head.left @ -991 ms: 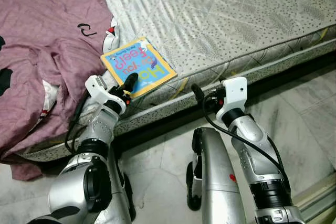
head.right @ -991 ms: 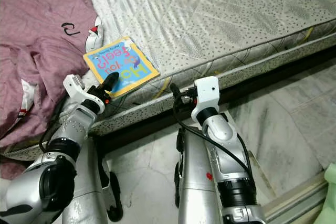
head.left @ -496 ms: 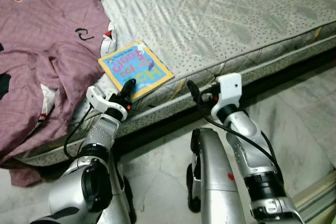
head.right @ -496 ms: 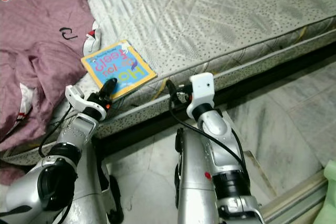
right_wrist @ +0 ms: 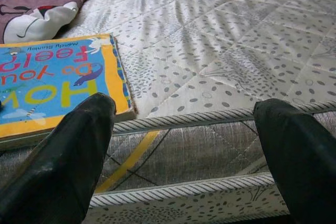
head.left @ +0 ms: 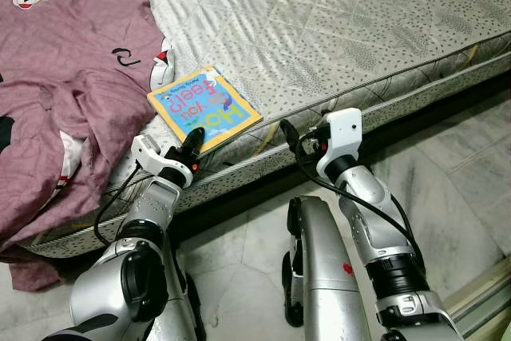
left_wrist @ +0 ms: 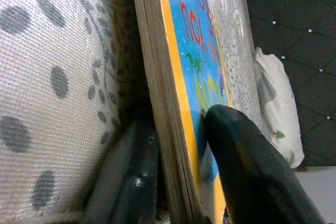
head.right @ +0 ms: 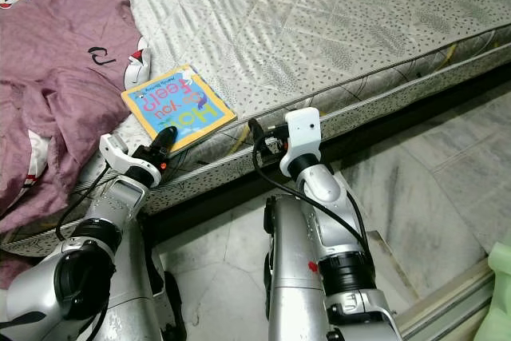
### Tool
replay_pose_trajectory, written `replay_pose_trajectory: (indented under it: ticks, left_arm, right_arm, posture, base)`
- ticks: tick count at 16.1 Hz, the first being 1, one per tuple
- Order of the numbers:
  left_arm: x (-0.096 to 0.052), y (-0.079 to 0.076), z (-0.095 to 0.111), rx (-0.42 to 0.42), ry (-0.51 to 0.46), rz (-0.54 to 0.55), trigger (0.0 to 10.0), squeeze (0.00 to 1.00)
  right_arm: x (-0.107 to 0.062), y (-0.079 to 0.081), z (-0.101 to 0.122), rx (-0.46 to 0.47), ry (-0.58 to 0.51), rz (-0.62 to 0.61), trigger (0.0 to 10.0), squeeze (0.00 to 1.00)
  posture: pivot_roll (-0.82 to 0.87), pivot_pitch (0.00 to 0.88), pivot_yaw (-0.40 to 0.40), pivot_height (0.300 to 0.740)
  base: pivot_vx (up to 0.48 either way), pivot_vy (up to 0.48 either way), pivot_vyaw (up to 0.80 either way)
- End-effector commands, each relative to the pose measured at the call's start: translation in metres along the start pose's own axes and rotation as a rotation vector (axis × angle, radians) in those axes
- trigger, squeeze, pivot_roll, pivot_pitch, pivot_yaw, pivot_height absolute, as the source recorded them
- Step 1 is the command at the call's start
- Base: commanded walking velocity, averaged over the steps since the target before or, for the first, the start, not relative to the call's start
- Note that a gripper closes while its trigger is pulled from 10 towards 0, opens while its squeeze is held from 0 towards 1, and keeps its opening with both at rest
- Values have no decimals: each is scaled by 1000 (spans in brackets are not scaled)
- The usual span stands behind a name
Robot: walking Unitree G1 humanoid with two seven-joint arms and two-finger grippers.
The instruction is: Clean up the room
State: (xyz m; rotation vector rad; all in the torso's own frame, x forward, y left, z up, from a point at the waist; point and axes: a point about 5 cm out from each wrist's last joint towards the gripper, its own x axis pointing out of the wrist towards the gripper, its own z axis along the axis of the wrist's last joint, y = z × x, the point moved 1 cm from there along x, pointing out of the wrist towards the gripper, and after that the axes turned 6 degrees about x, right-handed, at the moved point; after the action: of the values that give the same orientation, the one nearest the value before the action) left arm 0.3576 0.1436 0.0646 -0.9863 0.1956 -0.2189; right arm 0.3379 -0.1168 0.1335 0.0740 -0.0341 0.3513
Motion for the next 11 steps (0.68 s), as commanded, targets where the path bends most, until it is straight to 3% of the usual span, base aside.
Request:
replay_pose_trajectory:
  ticks: [1,7,10,11]
  left_arm:
    - [-9,13,-29,-31,114,78,0,0]
    - [-10,18,-23,38,93,125,0,0]
    - [-1,10,10,263,3,154,0,0]
    - [3,4,25,373,-20,140,0,0]
  right_arm:
    - [0,2,-2,-2,5,7,10000,0]
    - [6,5,-3,19,-3,16,10000,0]
    - [10,6,-5,40,-4,12,10000,0]
    - [12,7,-6,58,-7,10,10000,0]
  posture:
    - [-191,170,-29,484]
    - [-182,151,-19,484]
    - [-156,126,-10,484]
    - [-139,114,-4,484]
  base:
    - [0,0,0]
    - [0,0,0]
    - [0,0,0]
    - [0,0,0]
